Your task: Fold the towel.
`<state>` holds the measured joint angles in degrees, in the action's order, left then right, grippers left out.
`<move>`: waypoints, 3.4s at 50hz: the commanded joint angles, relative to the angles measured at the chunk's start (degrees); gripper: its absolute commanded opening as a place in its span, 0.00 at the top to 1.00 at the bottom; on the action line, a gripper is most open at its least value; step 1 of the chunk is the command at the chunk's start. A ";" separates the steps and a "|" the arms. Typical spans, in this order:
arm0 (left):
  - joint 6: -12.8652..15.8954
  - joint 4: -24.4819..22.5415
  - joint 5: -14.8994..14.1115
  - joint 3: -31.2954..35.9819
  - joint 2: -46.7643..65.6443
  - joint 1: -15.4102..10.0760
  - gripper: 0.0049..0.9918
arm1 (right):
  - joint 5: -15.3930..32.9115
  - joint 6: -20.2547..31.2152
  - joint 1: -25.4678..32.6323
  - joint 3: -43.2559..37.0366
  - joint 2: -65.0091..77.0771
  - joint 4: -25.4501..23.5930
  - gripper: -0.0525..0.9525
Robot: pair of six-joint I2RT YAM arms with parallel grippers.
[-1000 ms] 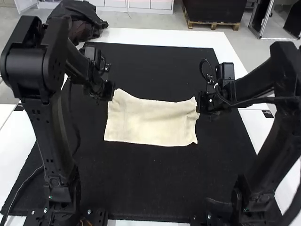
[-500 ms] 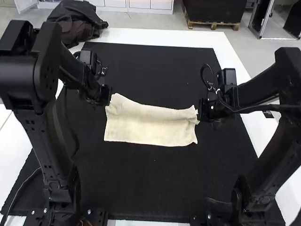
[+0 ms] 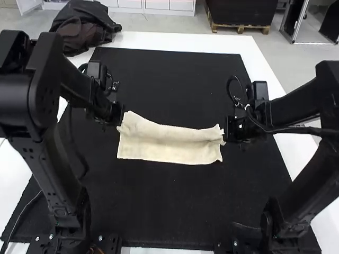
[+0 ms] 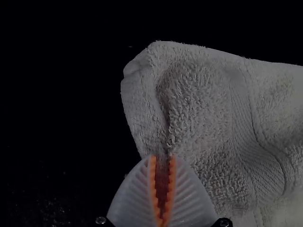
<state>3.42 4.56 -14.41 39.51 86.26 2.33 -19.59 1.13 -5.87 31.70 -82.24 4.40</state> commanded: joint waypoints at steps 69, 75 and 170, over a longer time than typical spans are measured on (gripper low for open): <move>3.70 -12.12 6.86 -14.37 -3.11 5.23 0.02 | -4.31 4.41 8.24 -4.63 -2.58 -0.89 0.10; 3.61 -12.73 6.68 -14.11 -3.38 6.11 0.02 | -4.93 5.03 7.80 -3.93 -2.49 -1.59 0.04; 2.20 -9.22 6.42 -9.18 -9.97 10.59 0.02 | -5.19 2.74 -1.51 3.45 -14.36 2.80 0.97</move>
<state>6.15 -4.51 -8.32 29.02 77.28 12.12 -20.56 3.03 -8.05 33.74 -96.86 8.84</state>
